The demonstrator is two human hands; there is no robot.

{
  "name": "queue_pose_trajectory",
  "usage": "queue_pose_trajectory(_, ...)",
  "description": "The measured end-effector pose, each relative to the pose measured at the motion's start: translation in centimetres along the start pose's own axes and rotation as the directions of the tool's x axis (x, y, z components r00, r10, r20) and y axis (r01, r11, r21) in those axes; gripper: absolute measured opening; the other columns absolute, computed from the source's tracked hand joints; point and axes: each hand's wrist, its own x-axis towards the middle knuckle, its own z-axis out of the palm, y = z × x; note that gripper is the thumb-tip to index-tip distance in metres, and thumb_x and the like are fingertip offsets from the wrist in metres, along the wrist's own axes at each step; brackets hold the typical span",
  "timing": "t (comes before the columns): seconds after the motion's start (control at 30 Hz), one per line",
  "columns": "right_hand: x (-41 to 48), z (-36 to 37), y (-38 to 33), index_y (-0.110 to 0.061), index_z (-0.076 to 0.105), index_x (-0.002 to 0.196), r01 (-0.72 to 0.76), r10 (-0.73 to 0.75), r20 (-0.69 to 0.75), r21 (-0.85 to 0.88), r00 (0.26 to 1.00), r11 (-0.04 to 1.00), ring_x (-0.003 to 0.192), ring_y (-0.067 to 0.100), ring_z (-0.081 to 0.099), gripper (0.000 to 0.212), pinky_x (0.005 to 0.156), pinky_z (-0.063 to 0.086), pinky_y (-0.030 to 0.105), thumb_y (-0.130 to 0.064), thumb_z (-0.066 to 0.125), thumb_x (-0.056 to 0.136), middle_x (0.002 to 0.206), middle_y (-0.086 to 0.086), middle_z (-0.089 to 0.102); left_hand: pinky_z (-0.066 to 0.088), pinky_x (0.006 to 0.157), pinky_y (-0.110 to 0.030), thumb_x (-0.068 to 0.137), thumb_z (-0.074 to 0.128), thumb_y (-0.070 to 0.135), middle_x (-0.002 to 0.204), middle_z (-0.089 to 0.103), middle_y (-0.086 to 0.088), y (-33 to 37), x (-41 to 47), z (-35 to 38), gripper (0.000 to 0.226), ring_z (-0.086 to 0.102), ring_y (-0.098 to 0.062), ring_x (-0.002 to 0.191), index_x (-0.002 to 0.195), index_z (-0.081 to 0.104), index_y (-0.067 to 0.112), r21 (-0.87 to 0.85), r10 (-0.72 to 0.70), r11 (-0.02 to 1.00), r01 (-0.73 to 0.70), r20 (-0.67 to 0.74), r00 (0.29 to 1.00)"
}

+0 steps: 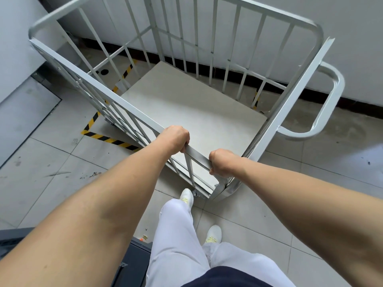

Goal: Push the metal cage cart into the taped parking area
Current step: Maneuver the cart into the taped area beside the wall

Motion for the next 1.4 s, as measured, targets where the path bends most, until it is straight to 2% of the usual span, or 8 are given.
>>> queue_pose_trajectory(0.2,-0.3,0.0,0.3,-0.001,0.060,0.113,0.017,-0.016,-0.008,0.017,1.000,1.000,0.109,0.034,0.059,0.035,0.086,0.046,0.030,-0.026,0.065,0.089,0.117,0.019,0.062,0.055,0.077,-0.031,0.071,0.058,-0.005,0.089,0.076,-0.006,0.3,0.0,0.0,0.026,0.069,-0.030,0.088,0.081,0.074,0.012,0.059,0.020,0.998,-0.021,0.025,0.999)
queue_pose_trajectory(0.4,-0.2,0.0,0.5,-0.003,0.061,0.111,0.025,-0.025,-0.013,0.024,1.000,0.999,0.108,0.034,0.060,0.033,0.083,0.046,0.029,-0.026,0.065,0.088,0.116,0.018,0.062,0.047,0.071,-0.026,0.074,0.058,-0.004,0.090,0.078,-0.002,0.9,0.2,-0.9,0.027,0.069,-0.026,0.092,0.086,0.076,0.012,0.125,0.022,0.992,-0.031,0.068,0.997)
queue_pose_trajectory(0.53,0.1,-0.2,0.5,-0.005,0.061,0.113,0.015,-0.015,-0.002,0.018,1.000,1.000,0.109,0.033,0.060,0.035,0.082,0.045,0.028,-0.027,0.067,0.087,0.117,0.017,0.062,0.036,0.067,-0.022,0.082,0.063,0.004,0.097,0.077,0.000,0.9,0.7,-1.6,0.024,0.066,-0.021,0.097,0.099,0.075,0.016,0.165,0.045,0.985,-0.060,0.093,0.995)
queue_pose_trajectory(0.8,0.3,-1.0,0.0,-0.006,0.063,0.114,0.025,-0.023,0.062,-0.028,0.998,0.999,0.106,0.031,0.063,0.036,0.074,0.042,0.025,-0.027,0.068,0.086,0.115,0.014,0.065,0.041,0.067,-0.024,0.072,0.081,0.018,0.104,0.074,0.001,0.9,1.5,-2.3,0.030,0.066,-0.024,0.100,0.101,0.075,0.020,0.169,0.027,0.984,-0.054,0.156,0.987)
queue_pose_trajectory(0.97,0.4,-1.2,-0.4,-0.006,0.063,0.111,0.024,-0.020,0.083,-0.050,0.996,0.998,0.094,0.030,0.060,0.030,0.073,0.043,0.025,-0.020,0.064,0.085,0.111,0.015,0.065,0.044,0.070,-0.025,0.070,0.083,0.017,0.104,0.074,-0.001,1.0,1.5,-2.4,0.032,0.067,-0.024,0.099,0.101,0.076,0.018,0.178,0.041,0.982,-0.068,0.155,0.987)
queue_pose_trajectory(1.07,0.3,-1.2,-0.6,-0.006,0.064,0.109,0.018,-0.012,0.090,-0.067,0.996,0.998,0.081,0.028,0.051,0.028,0.072,0.044,0.026,-0.018,0.062,0.084,0.093,0.014,0.058,0.049,0.073,-0.027,0.070,0.083,0.017,0.102,0.074,-0.003,0.7,1.6,-2.3,0.031,0.068,-0.025,0.097,0.100,0.077,0.017,0.188,0.050,0.979,-0.081,0.161,0.986)
queue_pose_trajectory(1.27,0.5,-1.1,-0.7,-0.007,0.064,0.107,-0.006,0.013,0.106,-0.065,0.994,0.998,0.082,0.027,0.050,0.025,0.069,0.041,0.024,-0.016,0.060,0.085,0.108,0.014,0.065,0.050,0.073,-0.030,0.075,0.077,0.011,0.103,0.074,-0.005,0.8,1.5,-2.2,0.026,0.068,-0.027,0.098,0.101,0.077,0.014,0.227,0.085,0.966,-0.125,0.175,0.981)
queue_pose_trajectory(1.4,0.6,-1.3,-0.9,-0.008,0.064,0.104,-0.009,0.019,0.121,-0.082,0.992,0.997,0.081,0.026,0.051,0.021,0.067,0.040,0.025,-0.016,0.061,0.085,0.092,0.011,0.058,0.047,0.072,-0.030,0.076,0.077,0.010,0.106,0.071,-0.009,0.9,1.3,-2.0,0.029,0.066,-0.030,0.100,0.105,0.074,0.011,0.237,0.091,0.963,-0.130,0.167,0.982)
